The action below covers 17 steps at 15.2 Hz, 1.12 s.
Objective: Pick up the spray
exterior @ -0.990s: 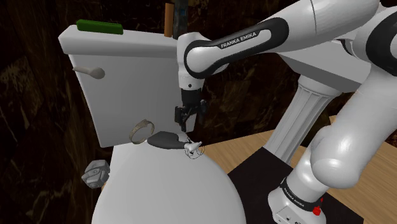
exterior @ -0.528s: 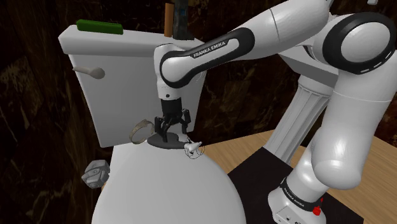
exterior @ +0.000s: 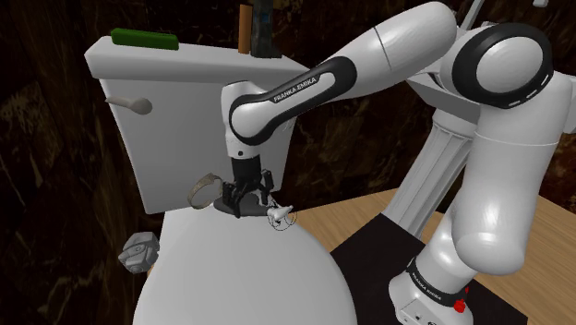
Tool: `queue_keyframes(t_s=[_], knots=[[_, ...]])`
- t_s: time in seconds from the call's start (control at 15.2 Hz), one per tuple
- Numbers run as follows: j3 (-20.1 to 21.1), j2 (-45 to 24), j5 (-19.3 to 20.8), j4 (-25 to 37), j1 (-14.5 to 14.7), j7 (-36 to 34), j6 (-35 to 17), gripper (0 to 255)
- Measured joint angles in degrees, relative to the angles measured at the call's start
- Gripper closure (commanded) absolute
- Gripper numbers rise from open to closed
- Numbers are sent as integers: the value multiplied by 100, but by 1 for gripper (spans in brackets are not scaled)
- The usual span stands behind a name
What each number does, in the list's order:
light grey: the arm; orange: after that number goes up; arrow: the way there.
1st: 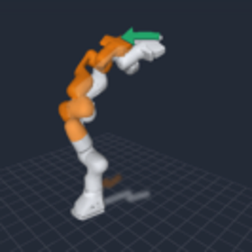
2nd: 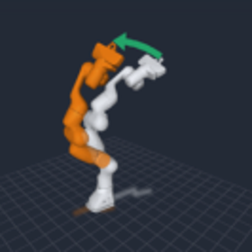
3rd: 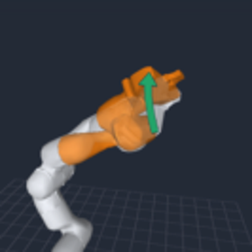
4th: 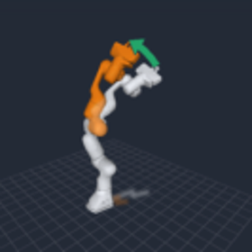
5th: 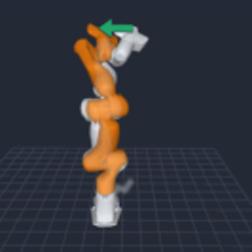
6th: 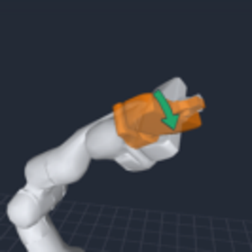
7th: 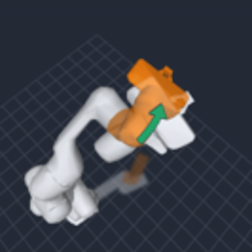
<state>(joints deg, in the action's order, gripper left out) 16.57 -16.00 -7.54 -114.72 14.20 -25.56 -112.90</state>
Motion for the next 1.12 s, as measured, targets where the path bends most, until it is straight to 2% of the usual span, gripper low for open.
queue_keyframes(t_s=[0.66, 1.12], knots=[[-1, -17, 4, -8, 3, 1, -29, 255], [18, 235, -47, 142, -21, -24, 364, 255]])
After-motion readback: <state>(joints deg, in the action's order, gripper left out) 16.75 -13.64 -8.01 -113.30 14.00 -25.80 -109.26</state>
